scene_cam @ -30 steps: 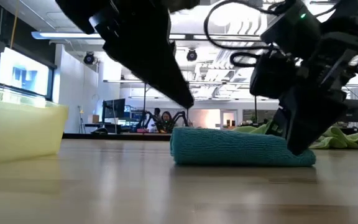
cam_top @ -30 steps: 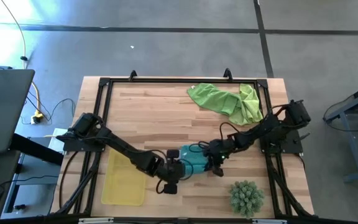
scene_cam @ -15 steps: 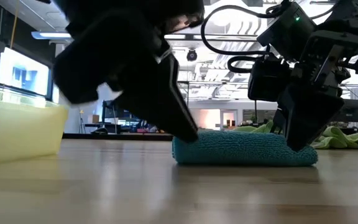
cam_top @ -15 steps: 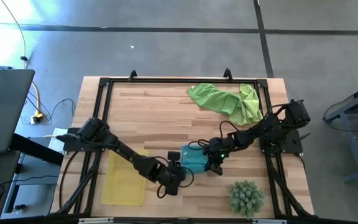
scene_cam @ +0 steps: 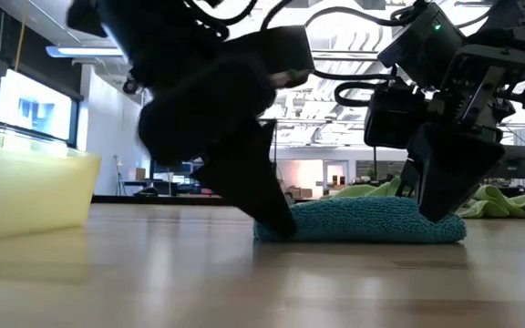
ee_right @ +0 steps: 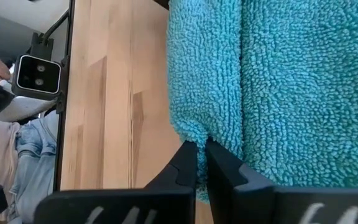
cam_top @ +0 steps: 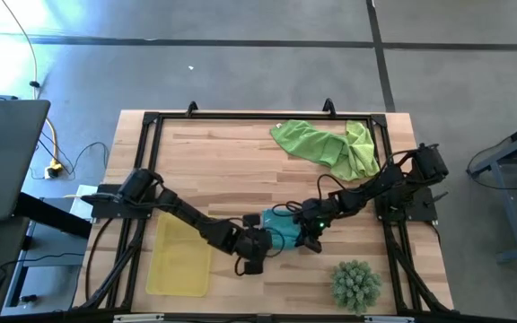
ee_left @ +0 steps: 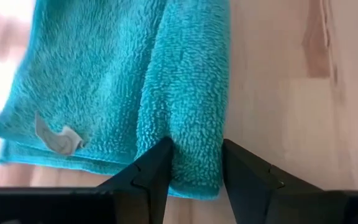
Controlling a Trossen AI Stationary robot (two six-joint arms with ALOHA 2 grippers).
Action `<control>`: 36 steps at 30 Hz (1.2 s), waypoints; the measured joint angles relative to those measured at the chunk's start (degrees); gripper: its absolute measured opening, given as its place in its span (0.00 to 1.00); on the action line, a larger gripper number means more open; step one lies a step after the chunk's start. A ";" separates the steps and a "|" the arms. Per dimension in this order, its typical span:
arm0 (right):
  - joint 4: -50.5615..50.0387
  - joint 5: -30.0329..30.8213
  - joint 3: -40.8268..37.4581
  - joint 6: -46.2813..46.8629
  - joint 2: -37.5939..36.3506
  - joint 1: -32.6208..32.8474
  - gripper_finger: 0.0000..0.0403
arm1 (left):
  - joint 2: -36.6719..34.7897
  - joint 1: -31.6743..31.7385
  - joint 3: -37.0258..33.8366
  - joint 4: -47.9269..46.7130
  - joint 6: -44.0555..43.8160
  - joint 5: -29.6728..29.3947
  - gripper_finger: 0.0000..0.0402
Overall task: Roll microfiber towels into tight, uniform cylinder then place into a basket
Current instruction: Roll the blue microfiber towel
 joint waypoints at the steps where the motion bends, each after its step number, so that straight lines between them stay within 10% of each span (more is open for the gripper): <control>1: 0.07 0.01 0.00 -0.83 0.00 0.00 0.01 | -0.06 0.40 0.02 -0.03 -0.97 2.29 0.29; 12: 0.08 0.17 -0.10 -13.37 -2.23 0.00 0.19 | -0.22 3.23 0.18 0.44 -8.66 22.99 0.03; 21: -3.06 6.79 -0.15 -37.10 -8.41 4.06 0.23 | -0.02 6.31 0.01 -0.48 -10.22 36.64 0.02; 27: -2.44 17.20 -0.09 -50.80 -8.59 9.63 0.23 | 0.07 8.76 -0.03 -0.68 -12.12 38.77 0.02; 36: -2.16 23.15 -0.04 -47.65 -8.63 13.27 0.37 | 0.26 12.22 -0.02 -1.77 -21.96 39.46 0.02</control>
